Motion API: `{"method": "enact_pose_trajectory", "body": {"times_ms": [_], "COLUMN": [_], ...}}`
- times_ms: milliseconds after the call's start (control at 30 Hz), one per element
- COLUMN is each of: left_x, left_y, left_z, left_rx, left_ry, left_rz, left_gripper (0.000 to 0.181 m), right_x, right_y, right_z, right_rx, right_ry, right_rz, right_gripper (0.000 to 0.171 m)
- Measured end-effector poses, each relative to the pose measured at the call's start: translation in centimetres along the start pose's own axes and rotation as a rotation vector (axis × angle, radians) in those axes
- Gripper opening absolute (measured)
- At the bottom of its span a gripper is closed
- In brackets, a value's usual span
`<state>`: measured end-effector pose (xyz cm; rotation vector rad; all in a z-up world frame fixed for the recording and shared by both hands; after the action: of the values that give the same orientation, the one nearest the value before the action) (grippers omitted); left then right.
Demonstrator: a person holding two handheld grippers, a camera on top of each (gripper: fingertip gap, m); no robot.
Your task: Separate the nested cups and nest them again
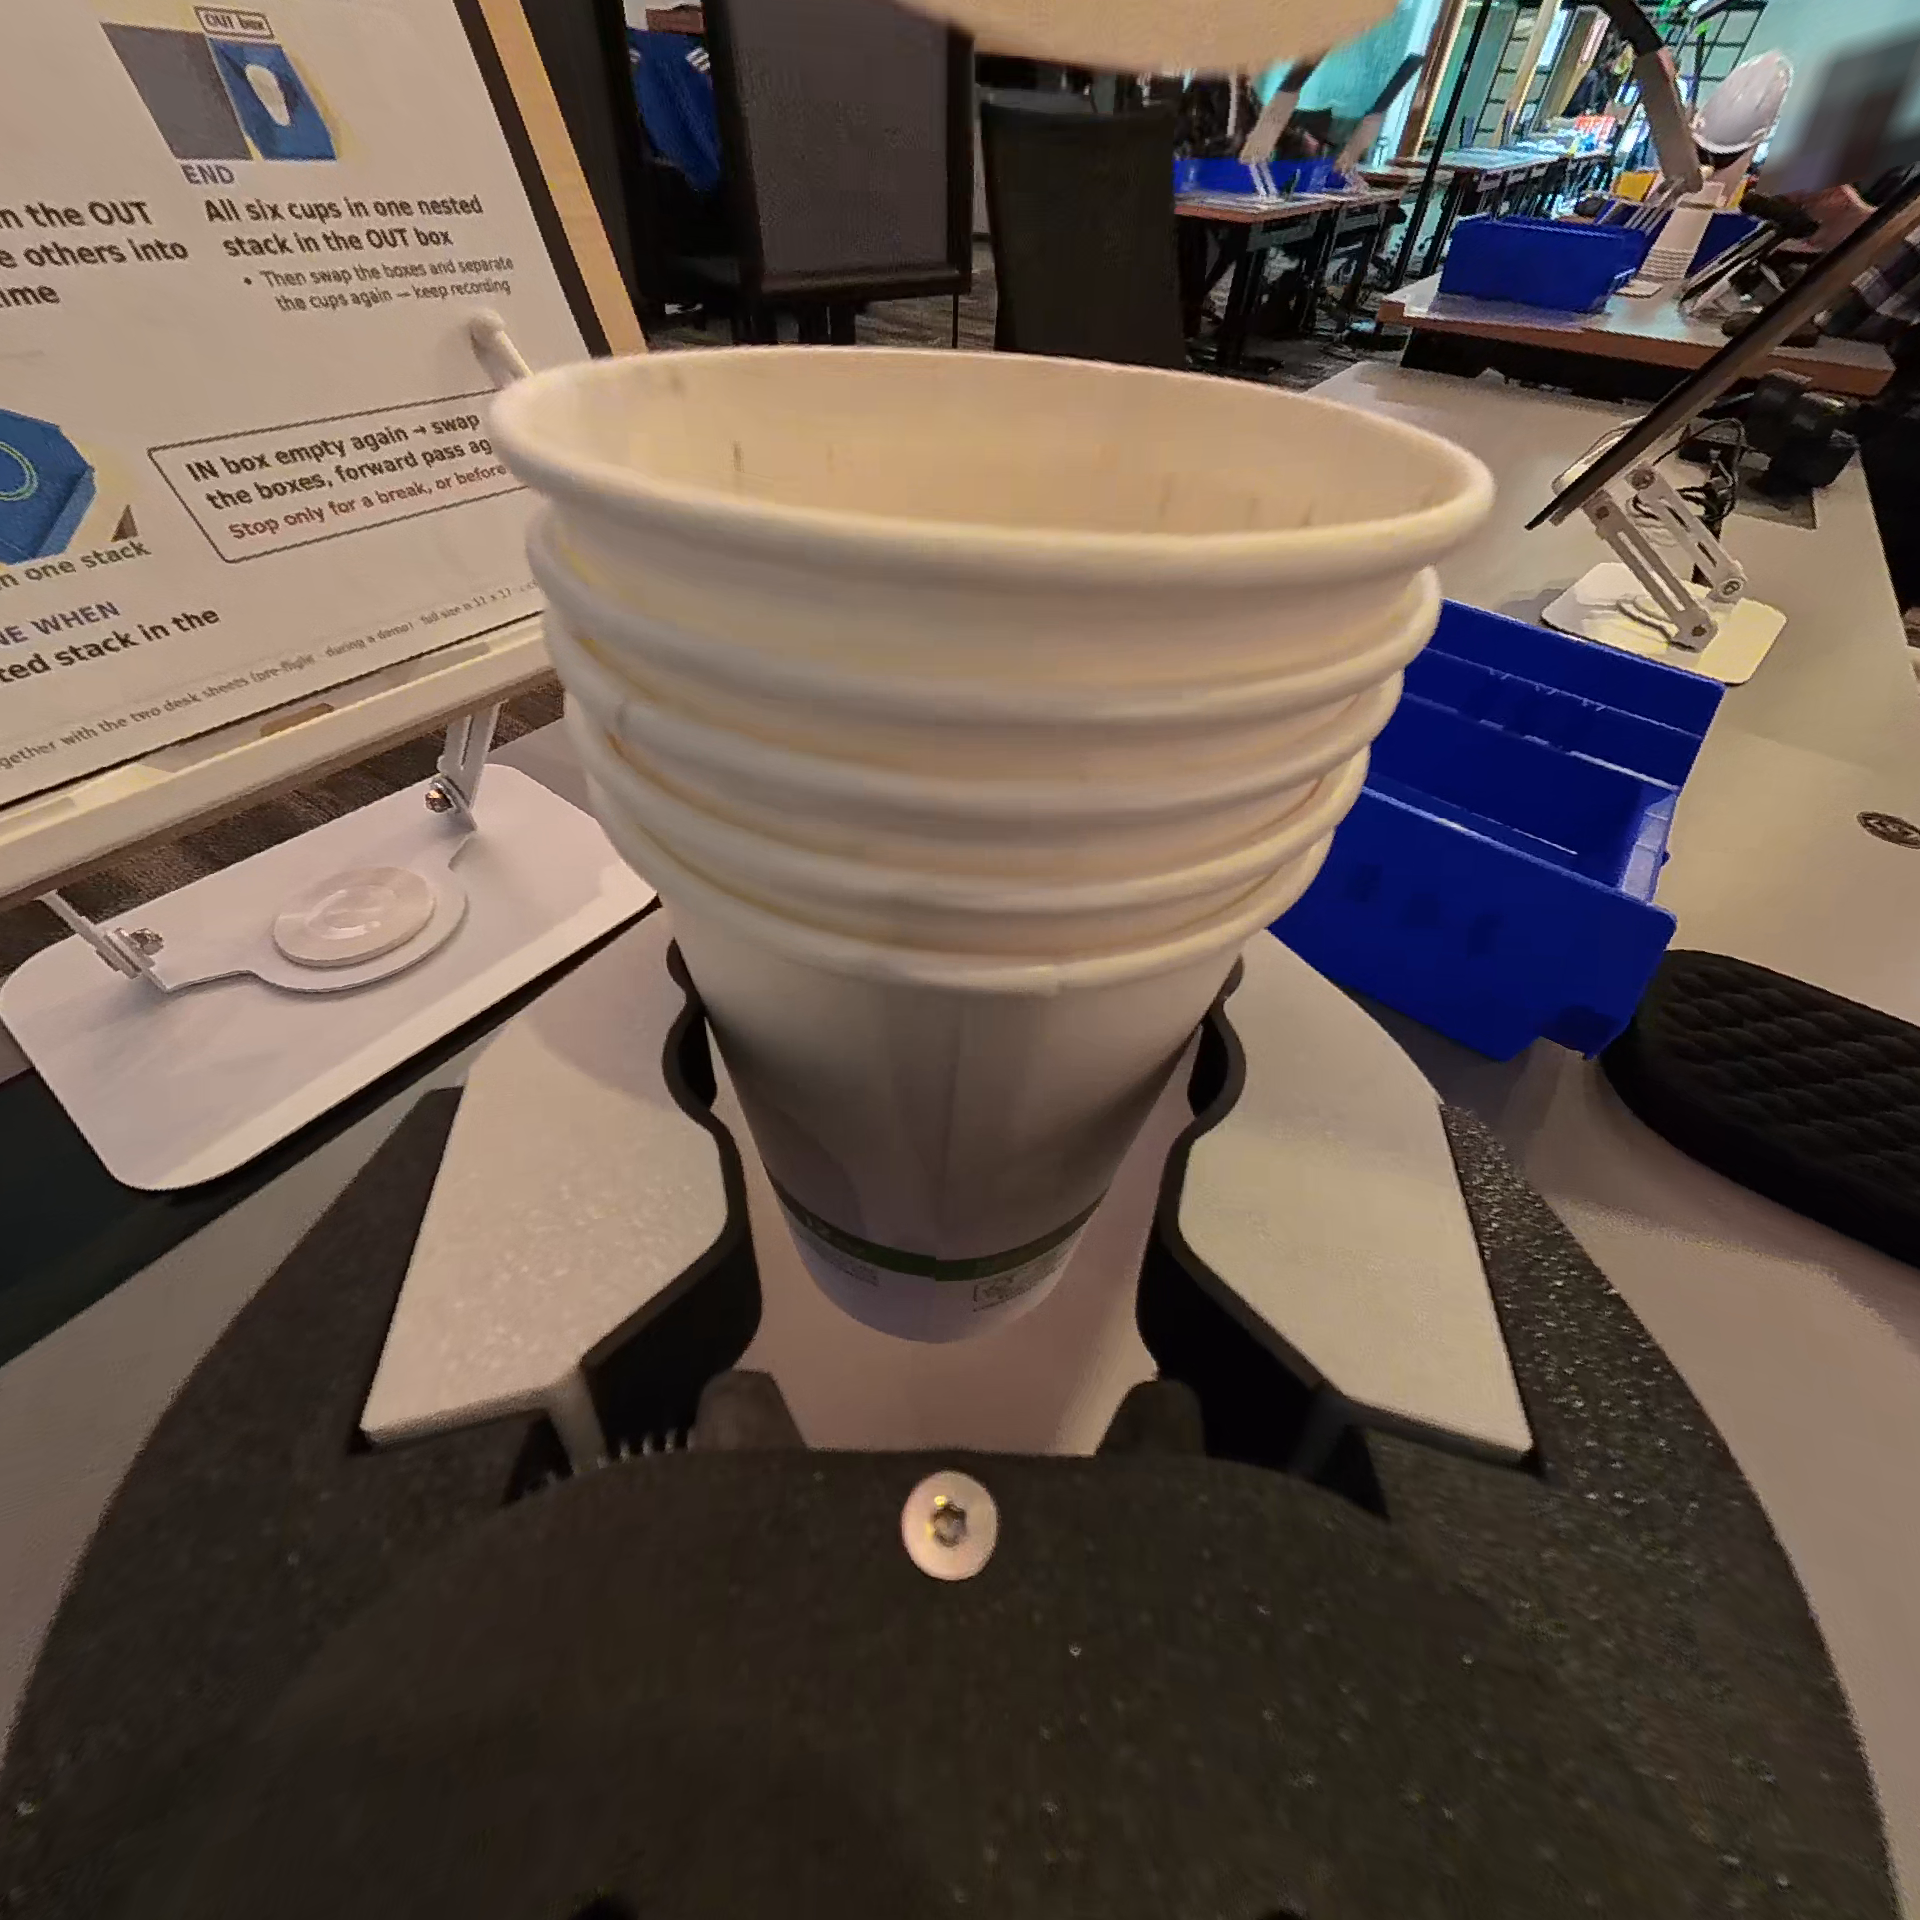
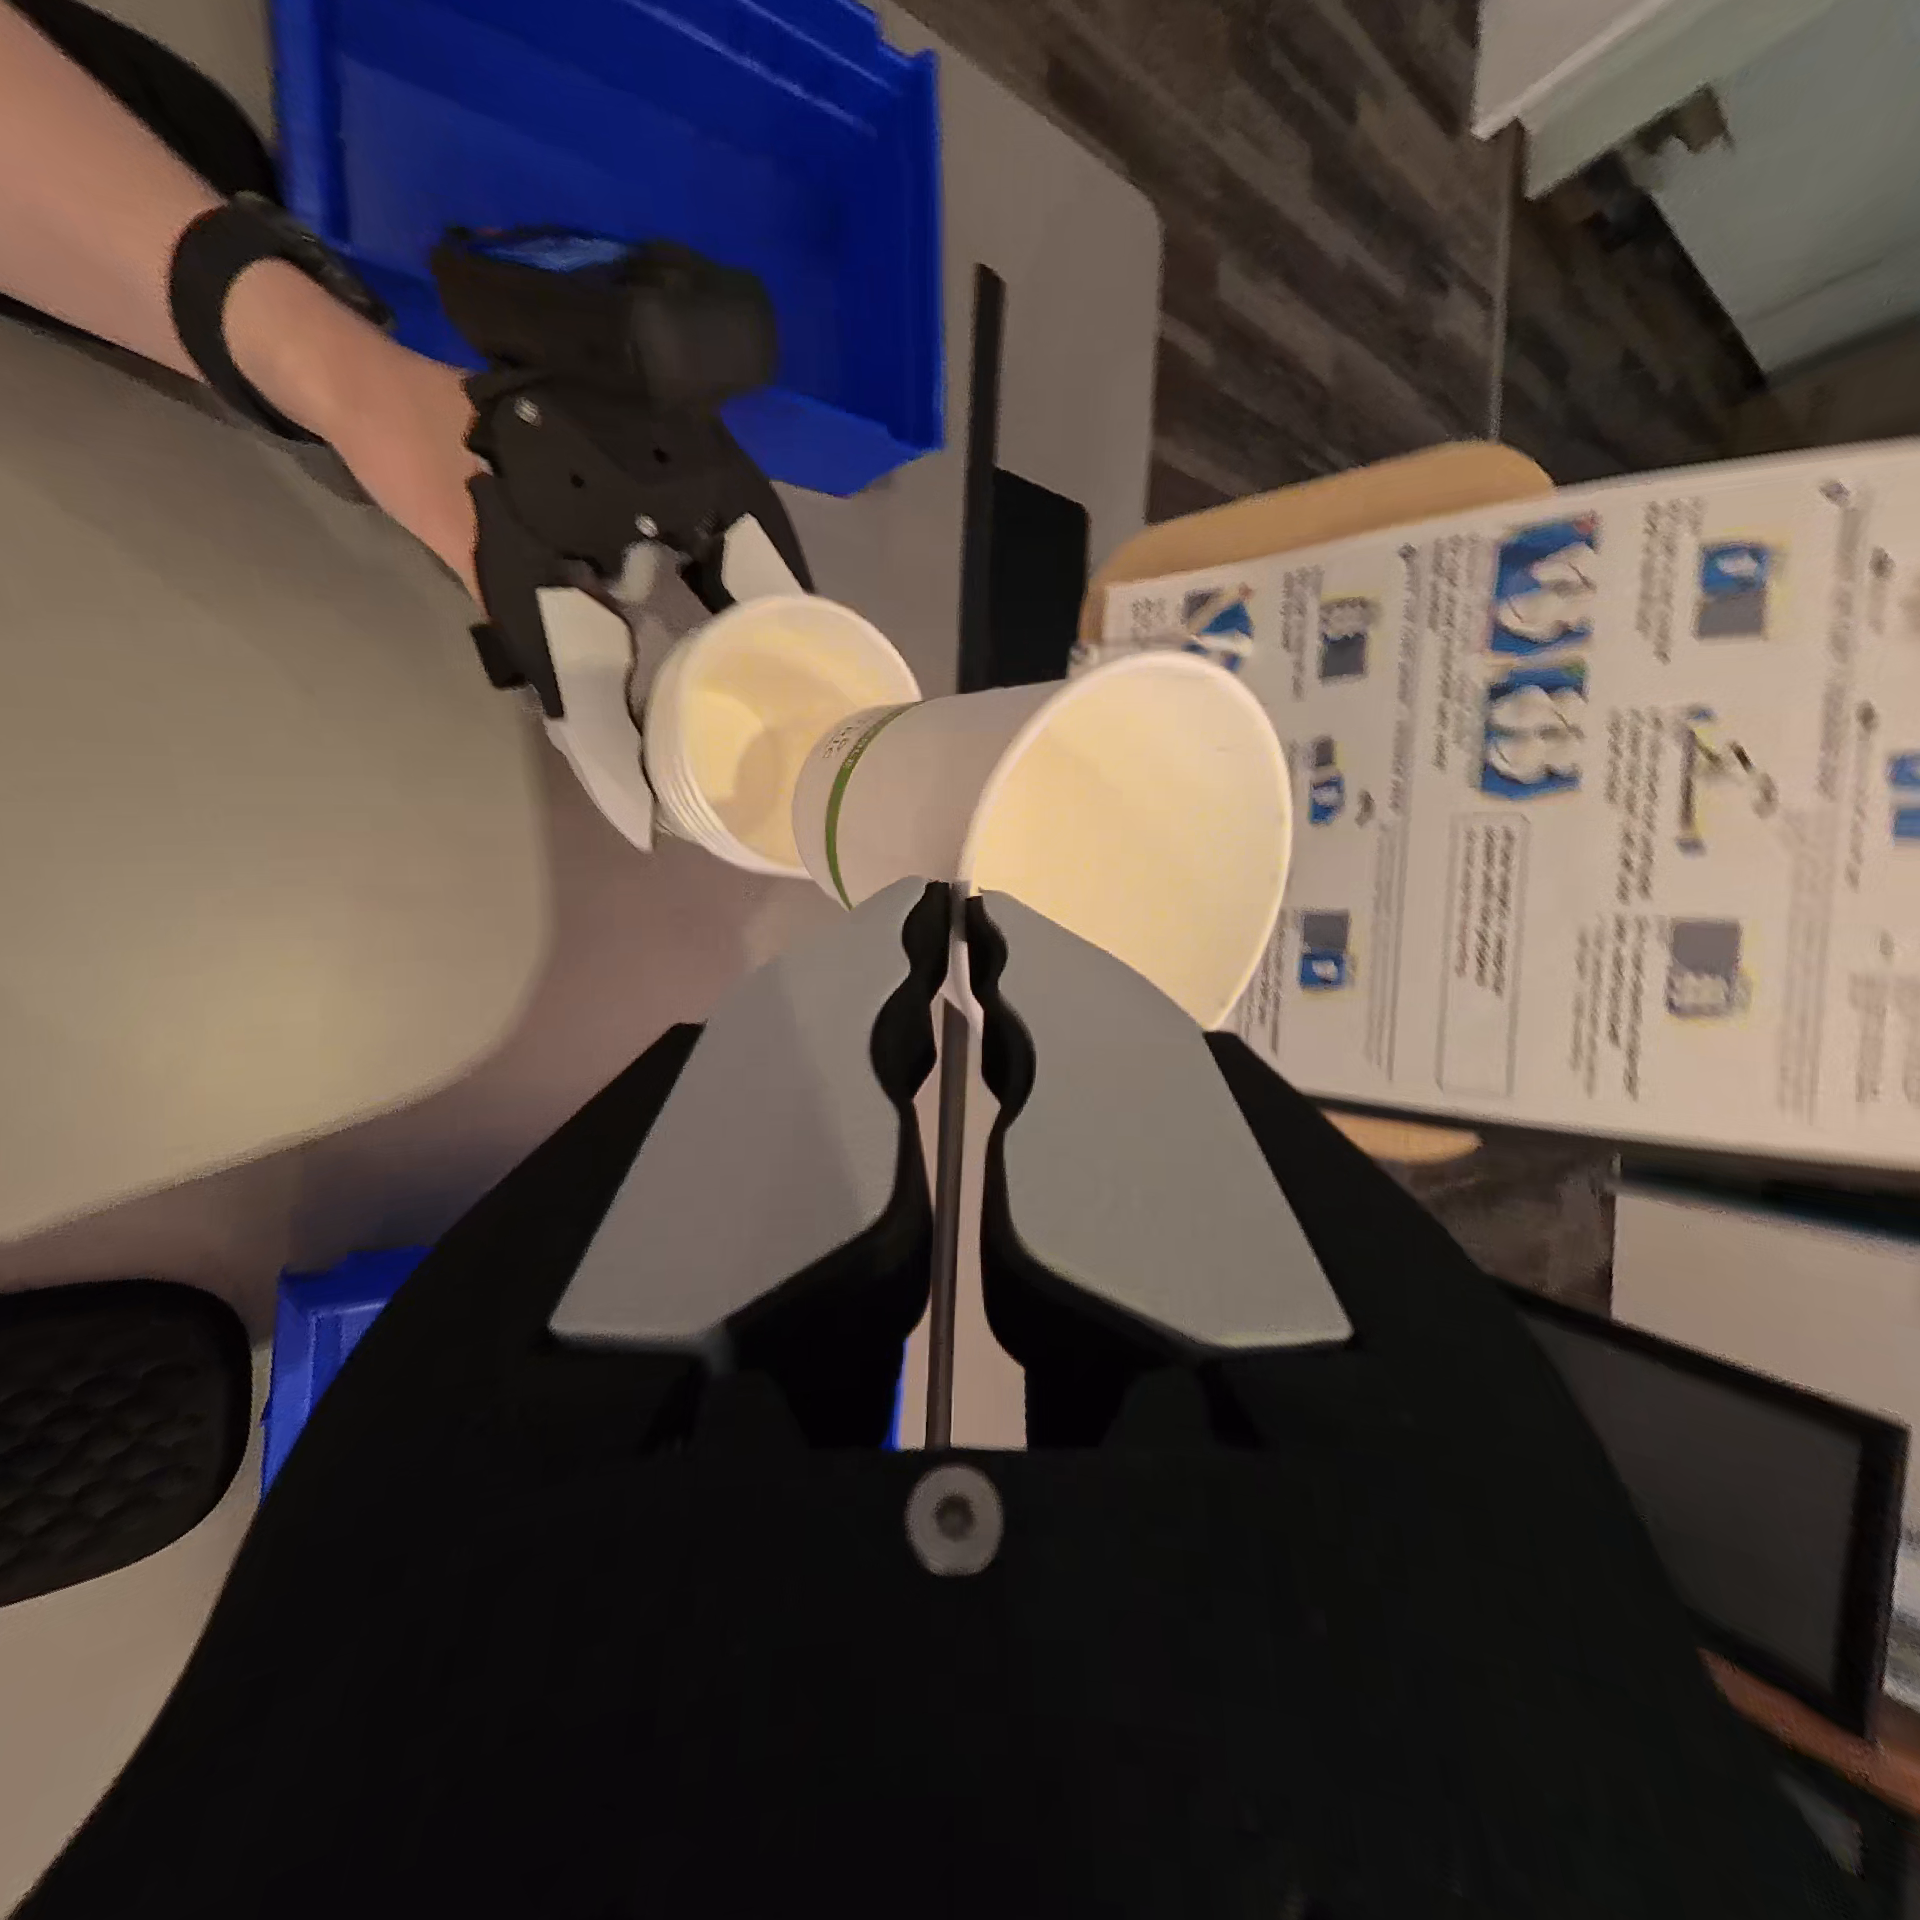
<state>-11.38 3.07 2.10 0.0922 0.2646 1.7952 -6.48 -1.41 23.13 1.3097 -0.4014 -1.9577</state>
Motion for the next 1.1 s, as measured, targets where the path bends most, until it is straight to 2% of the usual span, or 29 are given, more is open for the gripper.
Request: {"method": "enact_pose_trajectory", "body": {"times_ms": [133,267,433,533,767,1100], "left_x": [0.2,0.2,-0.2,-0.2,-0.2,-0.4], "left_y": [0.3,0.7,1.3,1.6,1.9,1.8], "left_z": [0.2,0.8,1.8,2.1,2.5,2.5], "left_rx": [-0.006,-0.023,-0.056,-0.066,-0.081,-0.075], "left_ry": [0.005,0.005,0.009,0.009,0.009,0.002], "left_rz": [0.004,0.005,-0.009,-0.012,-0.013,-0.014], "left_gripper": [0.091,0.091,0.091,0.091,0.091,0.091], "right_x": [-2.9,-3.3,0.3,3.4,8.8,11.2], "right_y": [2.4,2.7,1.1,-0.3,-2.9,-4.6], "right_z": [-6.2,-15.2,-25.7,-30.4,-35.6,-39.5], "right_rx": [0.111,0.302,0.488,0.552,0.631,0.726], "right_ry": [-0.129,-0.260,-0.410,-0.493,-0.511,-0.477], "right_rz": [-0.103,-0.171,-0.177,-0.144,-0.105,-0.124], "right_gripper": [0.003,0.003,0.003,0.003,0.003,0.003]}}
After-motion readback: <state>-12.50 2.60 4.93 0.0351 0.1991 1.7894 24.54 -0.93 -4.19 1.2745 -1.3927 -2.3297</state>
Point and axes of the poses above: each gripper's, where its closed fingertips meet, y back along the fingers, z out of its top, x = y × z across the jaws, the point moved 1 cm from there along y, back along the fingers, and after that the axes turned 9 degrees about -z, right-handed, at the moved point
